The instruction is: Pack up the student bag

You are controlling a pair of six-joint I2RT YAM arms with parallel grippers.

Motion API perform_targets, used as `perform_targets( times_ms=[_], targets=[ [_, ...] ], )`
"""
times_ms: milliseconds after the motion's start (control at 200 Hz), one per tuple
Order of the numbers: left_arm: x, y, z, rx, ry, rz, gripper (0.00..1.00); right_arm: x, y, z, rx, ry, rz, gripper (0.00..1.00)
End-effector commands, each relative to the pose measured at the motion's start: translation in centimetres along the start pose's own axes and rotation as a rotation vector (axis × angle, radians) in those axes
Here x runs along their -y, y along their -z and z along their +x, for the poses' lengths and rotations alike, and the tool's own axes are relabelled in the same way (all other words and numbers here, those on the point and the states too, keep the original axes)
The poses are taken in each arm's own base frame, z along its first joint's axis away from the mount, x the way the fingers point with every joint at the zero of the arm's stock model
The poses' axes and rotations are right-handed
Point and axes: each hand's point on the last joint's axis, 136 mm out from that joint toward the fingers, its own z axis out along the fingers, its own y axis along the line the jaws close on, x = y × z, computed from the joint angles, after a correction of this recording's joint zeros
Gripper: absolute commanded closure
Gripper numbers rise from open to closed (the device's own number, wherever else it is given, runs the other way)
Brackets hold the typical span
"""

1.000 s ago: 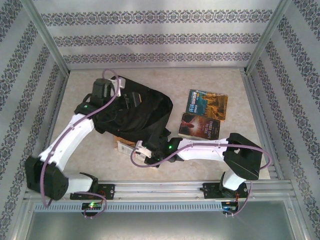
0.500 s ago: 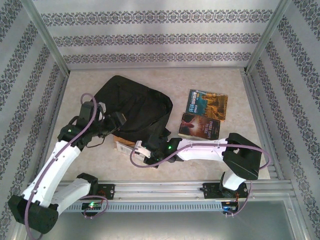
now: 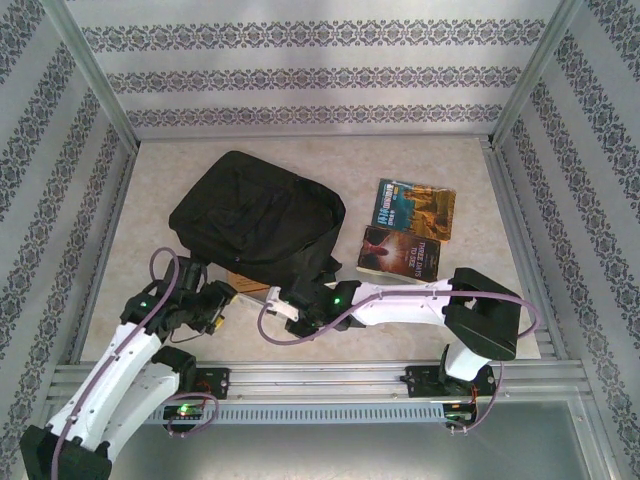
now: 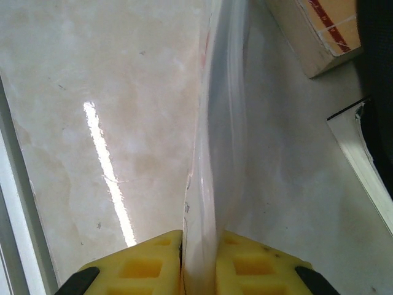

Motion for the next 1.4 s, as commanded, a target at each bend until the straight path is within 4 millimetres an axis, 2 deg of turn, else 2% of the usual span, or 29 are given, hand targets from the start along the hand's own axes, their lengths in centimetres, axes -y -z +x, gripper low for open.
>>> perform_targets(
  times_ms=[0, 175, 225, 375, 465, 595, 769, 844, 904, 1024, 1079, 1114, 1229, 1319, 1394],
  targets=[
    [1.8, -0.8, -0.3, -0.012, 0.051, 0.093, 0.38, -0.3, -0.5, 0.4, -0.023, 0.027, 0.014, 0.83],
    [2.5, -1.3, -0.5, -0.009, 0.050, 0.124, 0.38, -0.7, -0.6, 0.6, -0.028, 0.038, 0.012, 0.83],
    [3.2, -1.5, -0.3, -0.024, 0.038, 0.163, 0.38, -0.9, -0.7, 0.7, -0.032, 0.039, 0.008, 0.83],
    [4.2, -1.6, -0.1, -0.043, 0.019, 0.230, 0.43, -0.9, -0.9, 0.9, -0.041, 0.039, 0.010, 0.82],
    [3.7, -1.4, -0.4, -0.019, 0.009, 0.200, 0.43, -1.1, -0.9, 0.9, -0.038, 0.041, 0.004, 0.82],
    [2.2, -2.5, -0.7, -0.008, 0.038, 0.139, 0.43, -1.1, -0.7, 0.5, -0.027, 0.046, 0.004, 0.82],
    [2.4, -3.8, -1.5, 0.012, 0.036, 0.105, 0.44, -1.5, -0.5, 0.6, -0.024, 0.076, 0.011, 0.83],
    [2.7, -4.3, -1.7, 0.007, 0.032, 0.100, 0.50, -1.5, -0.4, 0.6, -0.024, 0.086, 0.017, 0.82],
    [3.0, -4.5, -1.7, 0.002, 0.030, 0.102, 0.59, -1.7, -0.3, 0.7, -0.024, 0.095, 0.018, 0.82],
    [3.4, -4.4, -1.4, -0.014, 0.025, 0.123, 0.87, -1.8, 0.1, 0.5, -0.012, 0.101, 0.019, 0.81],
    [3.5, -4.2, -1.3, -0.019, 0.019, 0.132, 0.96, -1.9, 0.6, 0.4, -0.002, 0.104, 0.016, 0.80],
    [3.5, -3.9, -1.2, -0.020, 0.015, 0.133, 1.00, -2.1, 1.0, 0.1, 0.012, 0.109, 0.004, 0.78],
    [3.9, -2.3, -0.7, -0.020, -0.001, 0.165, 1.00, -3.0, 3.7, -1.2, 0.099, 0.120, -0.052, 0.64],
    [5.1, -0.2, -0.5, -0.004, -0.038, 0.221, 1.00, -3.5, 7.4, -3.4, 0.234, 0.090, -0.121, 0.52],
    [6.8, 1.7, -0.1, -0.003, -0.089, 0.291, 1.00, -3.5, 11.3, -5.5, 0.372, 0.040, -0.191, 0.48]
  ],
)
